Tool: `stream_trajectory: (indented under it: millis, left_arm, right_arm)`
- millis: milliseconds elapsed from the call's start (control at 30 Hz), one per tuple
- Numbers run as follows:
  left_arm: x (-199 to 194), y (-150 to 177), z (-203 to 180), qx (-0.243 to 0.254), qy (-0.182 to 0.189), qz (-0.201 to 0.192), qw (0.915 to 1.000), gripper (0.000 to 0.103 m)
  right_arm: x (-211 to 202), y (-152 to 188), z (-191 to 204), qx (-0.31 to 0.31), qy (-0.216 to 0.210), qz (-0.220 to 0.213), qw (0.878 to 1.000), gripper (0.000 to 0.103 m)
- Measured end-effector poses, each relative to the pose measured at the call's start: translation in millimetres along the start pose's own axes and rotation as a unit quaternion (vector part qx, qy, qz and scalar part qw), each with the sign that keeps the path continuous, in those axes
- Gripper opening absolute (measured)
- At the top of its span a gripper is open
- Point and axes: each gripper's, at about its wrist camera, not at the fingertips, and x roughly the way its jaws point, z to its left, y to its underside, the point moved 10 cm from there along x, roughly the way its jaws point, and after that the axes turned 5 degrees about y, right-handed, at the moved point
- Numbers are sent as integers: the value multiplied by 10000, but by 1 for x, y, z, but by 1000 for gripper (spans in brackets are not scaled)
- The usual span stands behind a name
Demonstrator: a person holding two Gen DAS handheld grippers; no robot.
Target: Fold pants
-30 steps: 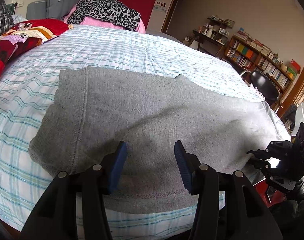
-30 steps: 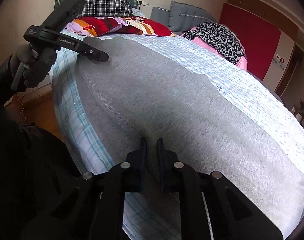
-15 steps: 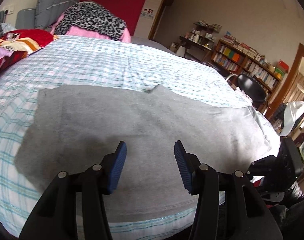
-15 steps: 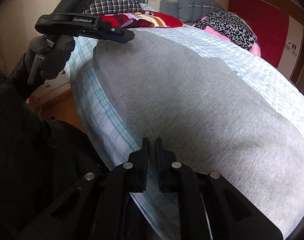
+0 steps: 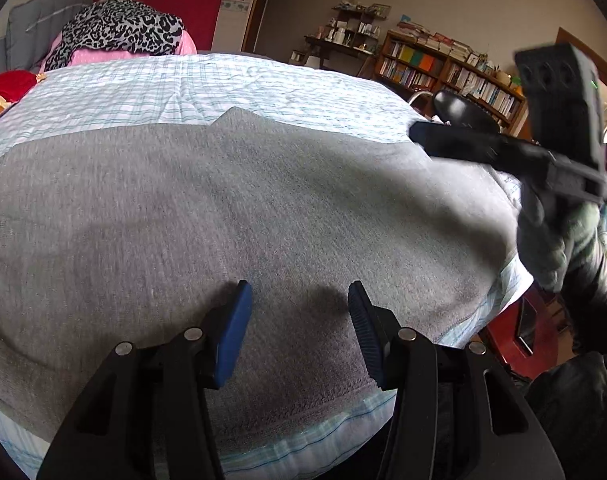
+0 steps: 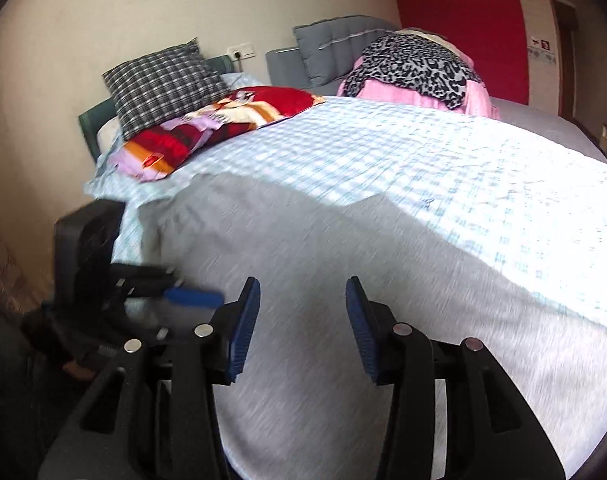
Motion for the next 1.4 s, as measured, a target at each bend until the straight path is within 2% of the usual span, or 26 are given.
stream_trajectory:
  millis: [100, 233, 333, 467, 533, 567, 600, 633, 700, 767, 867, 933, 1000, 1033, 1067, 1100, 1133, 1167, 1200, 1267, 1400]
  left_arm:
    - [-5, -5, 4, -139, 70, 24, 9999, 50]
    - [-35, -36, 24, -238, -191, -457, 9985, 51]
    - [-52, -57, 54, -503, -513, -735, 9947, 64]
    - [-55, -68, 103, -1018, -898, -771, 9877, 65]
    - [-50, -59, 126, -1346, -965, -589, 9844, 65]
    - [-48, -53, 133, -1433, -991, -507, 9834, 60]
    - [-49, -47, 140, -1457, -1192, -457, 9810, 42]
    - [-51, -39, 145, -1446, -1379, -425, 9789, 33]
    - [-57, -26, 152, -1510, -1442, -418, 9771, 15]
    - [-64, -15, 153, -1609, -1358, -492, 9763, 10]
    - [-66, -13, 151, -1570, -1416, -513, 9760, 8]
    - [-63, -17, 152, -1493, -1555, -445, 9755, 8]
    - [-63, -21, 150, -1500, -1596, -382, 9750, 10]
    - [-64, -24, 147, -1492, -1598, -367, 9751, 12]
    - [-65, -26, 143, -1450, -1623, -364, 9753, 20]
    - [-66, -30, 137, -1382, -1649, -385, 9758, 34]
    - [-67, -33, 130, -1275, -1677, -421, 9767, 41]
    - [-67, -37, 121, -1115, -1733, -458, 9775, 53]
    - [-65, -41, 112, -945, -1758, -492, 9786, 57]
    - [-60, -47, 95, -743, -1619, -498, 9827, 57]
    - [-41, -47, 77, -612, -1383, -368, 9878, 57]
  right_arm:
    - [51, -38, -35, 529, 197, 203, 9982, 46]
    - [121, -66, -69, 735, 407, 624, 9945, 46]
    - [158, -64, -79, 859, 399, 1001, 9905, 46]
    - [179, -54, -81, 848, 496, 1298, 9867, 45]
    - [180, -55, -76, 752, 451, 1234, 9885, 19]
    - [179, -55, -77, 686, 544, 1196, 9890, 7]
    - [179, -55, -79, 657, 661, 1151, 9890, 4]
    - [179, -57, -81, 656, 709, 1130, 9889, 4]
    - [182, -59, -86, 583, 927, 1060, 9883, 3]
    - [189, -55, -89, 617, 937, 1106, 9875, 3]
    - [194, -50, -91, 636, 930, 1155, 9869, 3]
    - [188, -55, -91, 707, 868, 1029, 9884, 14]
    - [169, -61, -96, 907, 872, 814, 9887, 45]
    - [154, -64, -99, 997, 936, 630, 9886, 48]
    - [139, -65, -102, 1036, 995, 496, 9884, 49]
    - [124, -64, -104, 1053, 1008, 390, 9885, 49]
    - [109, -60, -107, 1068, 1059, 326, 9881, 49]
    - [94, -54, -112, 1074, 1208, 310, 9864, 49]
    - [79, -46, -120, 1085, 1384, 302, 9840, 49]
    - [49, -28, -138, 1139, 1780, 306, 9769, 49]
    - [-6, 12, -187, 1044, 2850, 348, 9522, 49]
